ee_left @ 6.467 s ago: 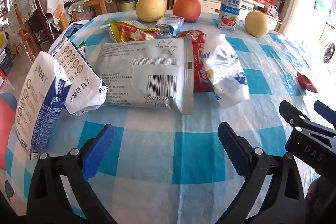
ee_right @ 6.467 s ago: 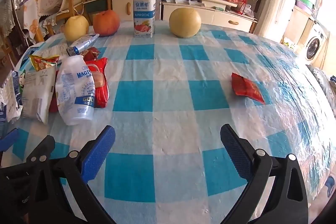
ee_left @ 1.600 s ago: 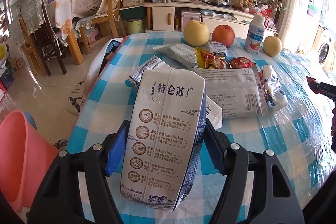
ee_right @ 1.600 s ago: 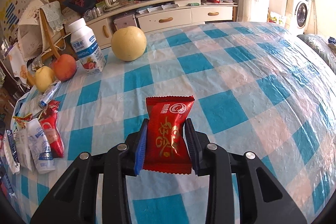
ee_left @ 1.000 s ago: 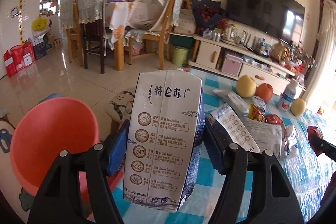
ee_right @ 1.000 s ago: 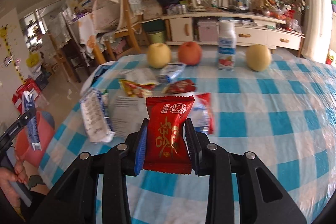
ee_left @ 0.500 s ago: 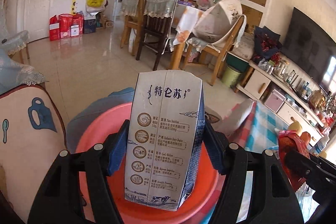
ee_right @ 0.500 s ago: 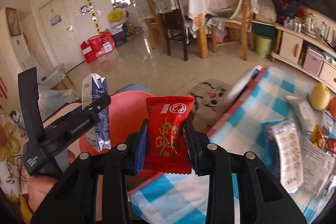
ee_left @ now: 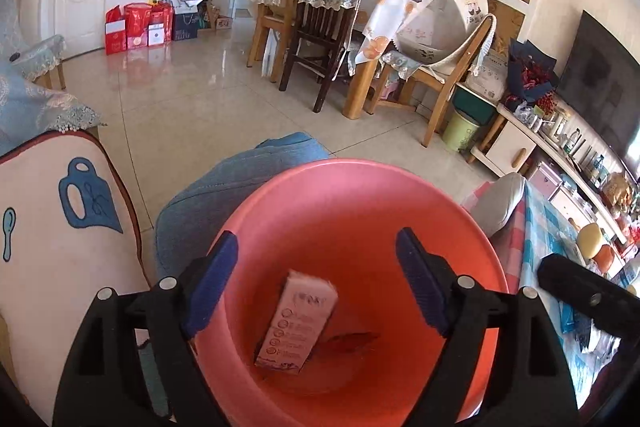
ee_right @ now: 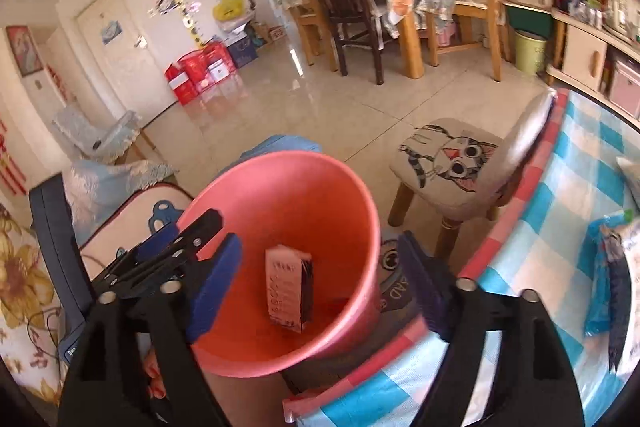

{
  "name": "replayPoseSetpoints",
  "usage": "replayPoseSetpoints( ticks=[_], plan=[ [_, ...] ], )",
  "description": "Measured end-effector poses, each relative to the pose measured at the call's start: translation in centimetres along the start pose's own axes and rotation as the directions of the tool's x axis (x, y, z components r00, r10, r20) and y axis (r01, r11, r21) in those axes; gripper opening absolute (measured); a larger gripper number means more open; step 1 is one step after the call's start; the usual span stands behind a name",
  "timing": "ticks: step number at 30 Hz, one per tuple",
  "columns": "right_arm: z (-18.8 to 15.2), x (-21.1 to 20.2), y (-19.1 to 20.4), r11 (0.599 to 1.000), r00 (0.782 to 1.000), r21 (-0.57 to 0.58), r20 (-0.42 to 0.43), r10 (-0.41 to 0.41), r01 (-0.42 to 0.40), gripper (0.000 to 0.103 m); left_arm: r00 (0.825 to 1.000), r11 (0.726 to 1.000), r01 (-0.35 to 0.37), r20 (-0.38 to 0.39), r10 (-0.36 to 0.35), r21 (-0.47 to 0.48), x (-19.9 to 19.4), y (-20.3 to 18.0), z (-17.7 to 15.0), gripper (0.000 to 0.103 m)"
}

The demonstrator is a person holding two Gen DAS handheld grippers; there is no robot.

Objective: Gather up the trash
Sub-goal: 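Return both tools to the table toward the remaining wrappers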

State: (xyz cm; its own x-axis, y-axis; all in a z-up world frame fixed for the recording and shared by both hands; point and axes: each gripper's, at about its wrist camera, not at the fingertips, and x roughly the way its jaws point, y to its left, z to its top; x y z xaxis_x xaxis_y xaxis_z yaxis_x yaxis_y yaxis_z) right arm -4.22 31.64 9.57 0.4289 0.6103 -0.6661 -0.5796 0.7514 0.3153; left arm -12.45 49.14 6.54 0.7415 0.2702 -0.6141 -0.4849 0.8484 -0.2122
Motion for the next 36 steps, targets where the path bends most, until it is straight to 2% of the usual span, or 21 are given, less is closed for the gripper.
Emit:
replayPoseSetpoints(
  ticks=[3,6,9,17,21,26,29,31,34,36],
  plan=[
    [-1.2,-2.0,-0.9,0.999,0.999,0.03,0.029,-0.024,0.023,0.09,0.998,0.999,-0.011,0.058,0.009,0.031,-1.3,-0.4,-0.4,0.085],
    [-2.0,-4.2,-2.6,0.997,0.995,0.029,0.057,-0.078,0.077,0.09,0.994,0.998,0.003,0.11,-0.01,0.064,-2.8,-1.3,-0.9,0.091],
    [-3.3,-7.2,-4.4,0.992,0.986,0.051,0.119,-0.118,0.112,0.092,0.989,0.995,0.031,0.144,-0.046,0.1,-4.9,-1.9,-1.4,0.091],
    [-7.8,-15.1,-8.4,0.963,0.924,0.077,0.273,-0.269,0.258,0.098,0.969,0.972,0.108,0.197,-0.15,0.208,-11.0,-4.4,-2.8,0.091],
    [-9.7,-17.7,-10.5,0.941,0.893,0.114,0.298,-0.338,0.318,0.098,0.963,0.952,0.124,0.199,-0.183,0.279,-13.8,-6.4,-3.5,0.091],
    [-11.1,-18.9,-13.1,0.918,0.893,0.192,0.234,-0.385,0.346,0.098,0.963,0.93,0.147,0.167,-0.213,0.338,-16.6,-9.1,-4.6,0.091],
    [-12.7,-19.4,-14.4,0.918,0.904,0.22,0.205,-0.375,0.331,0.098,0.965,0.911,0.162,0.134,-0.227,0.379,-17.8,-10.4,-5.6,0.091],
    [-13.7,-19.6,-15.5,0.911,0.9,0.232,0.199,-0.388,0.341,0.098,0.967,0.895,0.155,0.123,-0.225,0.419,-18.5,-11.6,-6.3,0.091],
    [-14.8,-19.9,-17.5,0.912,0.912,0.263,0.186,-0.367,0.314,0.098,0.969,0.872,0.171,0.083,-0.233,0.458,-18.9,-13.6,-7.2,0.091],
    [-15.3,-20.4,-18.7,0.907,0.909,0.281,0.188,-0.372,0.313,0.098,0.97,0.866,0.182,0.06,-0.236,0.466,-18.8,-15.0,-7.6,0.091]
  ],
)
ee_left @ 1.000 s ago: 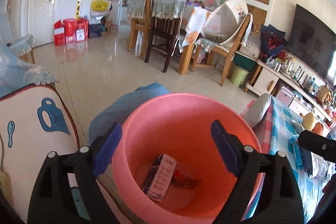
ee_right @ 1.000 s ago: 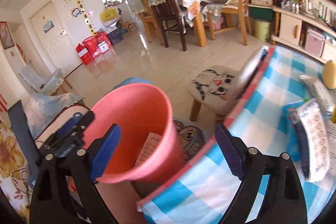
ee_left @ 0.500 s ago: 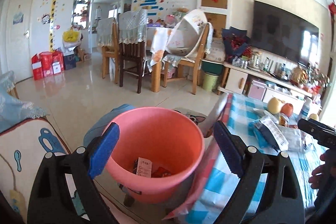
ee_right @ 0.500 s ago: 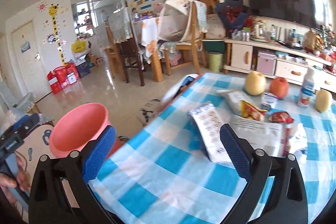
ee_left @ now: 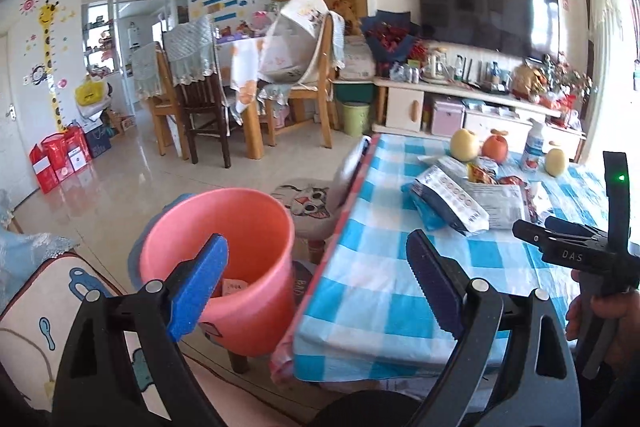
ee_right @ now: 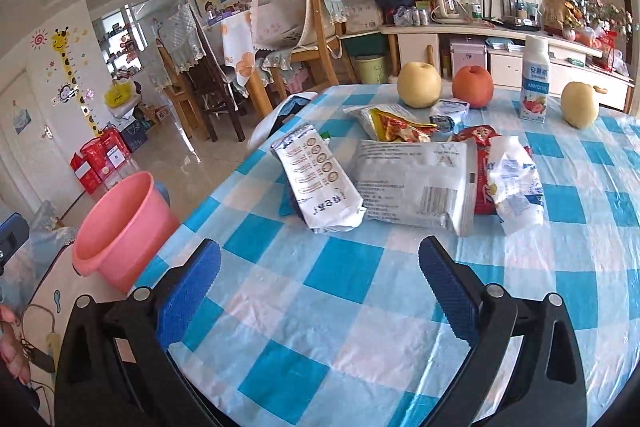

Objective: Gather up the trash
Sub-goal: 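Return both tools to the table toward the remaining wrappers, then grasp the white yogurt bottle with the right gripper while the left grasps a white snack bag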

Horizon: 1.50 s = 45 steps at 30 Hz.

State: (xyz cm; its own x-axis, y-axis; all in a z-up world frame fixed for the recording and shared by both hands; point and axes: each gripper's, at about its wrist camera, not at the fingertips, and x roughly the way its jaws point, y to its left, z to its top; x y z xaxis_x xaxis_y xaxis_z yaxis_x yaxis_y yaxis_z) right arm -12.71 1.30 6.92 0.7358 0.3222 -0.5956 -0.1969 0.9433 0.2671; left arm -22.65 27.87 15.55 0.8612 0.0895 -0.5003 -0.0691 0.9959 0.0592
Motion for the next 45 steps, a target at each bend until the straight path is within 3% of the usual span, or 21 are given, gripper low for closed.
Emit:
replayPoseSetpoints(
  ticks=[9,16,20,28,30,31,36,45],
  plan=[
    [1.7,-0.4,-7.5,0.995,0.995,0.05,0.032,-0.093,0.092,0.098,0.985,0.988,0.143,-0.091,-0.148,-0.059,5.6,-8.2,2.8,0.091],
    [3.3,-0.2,-12.9,0.978,0.994,0.184,0.024,-0.106,0.099,0.098,0.965,0.972,0.132,-0.197,-0.171,-0.196,13.2,-13.5,3.0,0.091],
    [4.0,0.7,-14.7,0.971,0.995,0.218,-0.001,-0.104,0.102,0.098,0.954,0.97,0.091,-0.258,-0.15,-0.227,17.4,-15.6,2.9,0.091],
    [4.4,3.0,-16.5,0.961,0.99,0.243,-0.083,-0.111,0.128,0.097,0.943,0.981,-0.006,-0.329,-0.059,-0.193,22.9,-18.4,3.3,0.088],
    [4.4,3.5,-17.2,0.958,0.99,0.258,-0.092,-0.106,0.126,0.09,0.94,0.981,-0.031,-0.338,-0.037,-0.193,23.8,-18.5,3.4,0.082],
    [4.4,3.7,-17.4,0.956,0.989,0.265,-0.101,-0.104,0.127,0.08,0.938,0.98,-0.041,-0.345,-0.029,-0.194,24.1,-18.4,3.4,0.079],
    [4.2,5.0,-17.7,0.952,0.985,0.278,-0.144,-0.093,0.131,0.078,0.934,0.979,-0.051,-0.357,-0.023,-0.196,25.0,-18.4,3.2,0.072],
    [3.8,5.9,-17.6,0.954,0.978,0.251,-0.168,-0.124,0.164,0.078,0.934,0.986,-0.015,-0.354,-0.044,-0.163,25.5,-19.2,2.5,0.072]
  ],
)
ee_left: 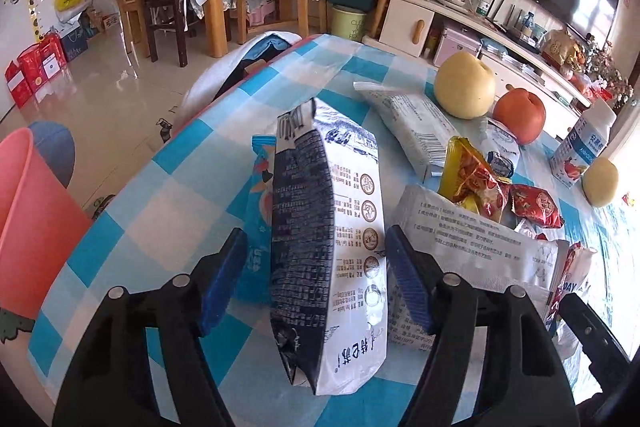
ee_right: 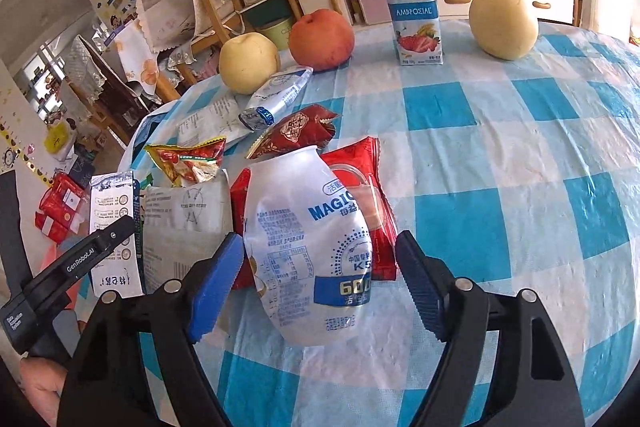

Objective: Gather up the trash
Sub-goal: 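Grasp the white yogurt bottle with the right gripper while the left grasps a white snack bag, then carry both items over the pink bucket and open both grippers to drop them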

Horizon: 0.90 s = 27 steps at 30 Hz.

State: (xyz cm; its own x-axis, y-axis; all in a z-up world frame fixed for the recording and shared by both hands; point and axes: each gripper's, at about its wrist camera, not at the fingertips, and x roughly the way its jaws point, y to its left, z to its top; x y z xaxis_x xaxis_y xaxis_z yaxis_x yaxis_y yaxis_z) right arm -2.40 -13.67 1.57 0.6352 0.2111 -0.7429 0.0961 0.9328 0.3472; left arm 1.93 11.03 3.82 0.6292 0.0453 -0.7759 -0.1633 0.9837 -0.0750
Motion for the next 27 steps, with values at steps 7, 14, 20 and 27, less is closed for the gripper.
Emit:
replayPoseSetpoints(
  ticks=[7,14,20,27],
  plan=[
    [-0.3,0.3,0.4,0.997,0.998,-0.035,0.009,-0.068,0.068,0.069,1.0,0.999,0.007,0.006,-0.007,0.044,0.3,0.2,-0.9,0.072],
    [-0.4,-0.1,-0.2,0.996,0.996,-0.017,0.027,-0.087,0.087,0.058,0.999,0.998,0.025,0.038,-0.027,0.064,0.3,0.7,-1.6,0.059],
    [-0.6,-0.1,0.0,0.996,0.995,-0.019,0.04,-0.091,0.091,0.058,0.997,0.997,0.076,0.022,-0.077,0.017,0.2,2.3,-1.0,0.058],
    [-1.1,-0.9,-0.3,0.997,0.995,0.013,0.065,-0.076,0.075,0.058,0.996,0.997,0.074,0.058,-0.073,-0.004,-0.8,4.2,-0.4,0.058]
  ],
)
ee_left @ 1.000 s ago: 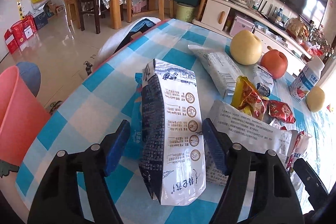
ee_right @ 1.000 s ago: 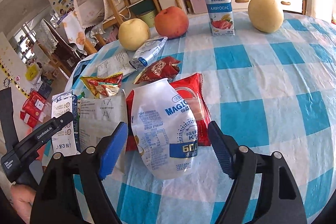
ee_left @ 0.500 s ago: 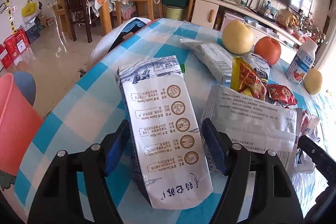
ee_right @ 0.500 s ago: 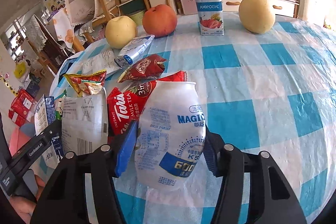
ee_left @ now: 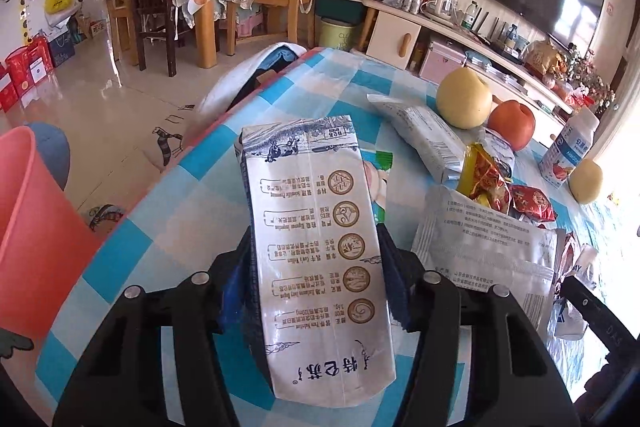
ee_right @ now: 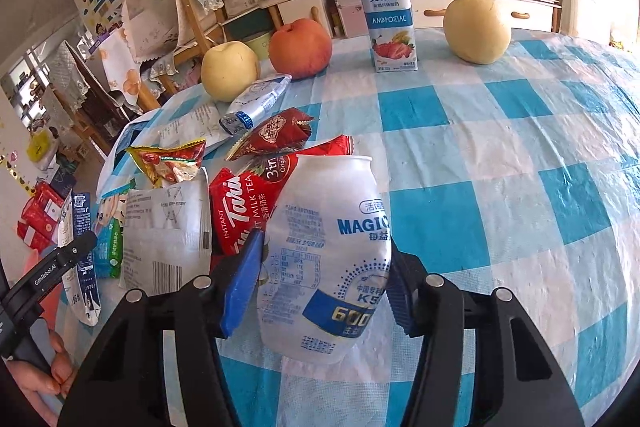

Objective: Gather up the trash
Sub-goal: 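Carry both items over the pink bucket and open both grippers to drop them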

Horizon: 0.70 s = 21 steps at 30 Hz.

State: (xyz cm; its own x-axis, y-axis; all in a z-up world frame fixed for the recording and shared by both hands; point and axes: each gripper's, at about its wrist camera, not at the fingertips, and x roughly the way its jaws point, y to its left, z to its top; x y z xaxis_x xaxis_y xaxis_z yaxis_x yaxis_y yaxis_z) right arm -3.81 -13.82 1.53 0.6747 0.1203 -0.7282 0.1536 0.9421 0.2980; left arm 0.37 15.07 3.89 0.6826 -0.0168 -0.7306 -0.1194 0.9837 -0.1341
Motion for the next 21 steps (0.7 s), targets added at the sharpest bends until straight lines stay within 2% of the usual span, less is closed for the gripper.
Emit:
replayPoseSetpoints(
  ticks=[5,11,17,21],
  plan=[
    [-0.2,-0.8,-0.1,1.0,1.0,0.023,0.027,0.016,-0.016,0.058,0.998,0.999,-0.032,0.056,0.033,-0.019,-1.5,1.6,0.7,0.058],
    [-0.8,-1.6,0.7,0.999,0.998,0.031,0.048,0.027,-0.028,0.058,0.985,0.993,-0.096,0.134,0.105,-0.069,-3.5,4.6,1.9,0.058],
    [-0.6,-4.3,3.6,0.999,0.991,-0.02,0.124,0.045,-0.043,0.058,0.966,0.975,-0.159,0.181,0.187,-0.158,-5.3,7.8,3.1,0.058],
    [-0.5,-5.4,6.7,0.994,0.987,-0.075,0.132,0.094,-0.084,0.058,0.954,0.963,-0.184,0.199,0.224,-0.198,-6.4,9.6,3.9,0.058]
  ],
)
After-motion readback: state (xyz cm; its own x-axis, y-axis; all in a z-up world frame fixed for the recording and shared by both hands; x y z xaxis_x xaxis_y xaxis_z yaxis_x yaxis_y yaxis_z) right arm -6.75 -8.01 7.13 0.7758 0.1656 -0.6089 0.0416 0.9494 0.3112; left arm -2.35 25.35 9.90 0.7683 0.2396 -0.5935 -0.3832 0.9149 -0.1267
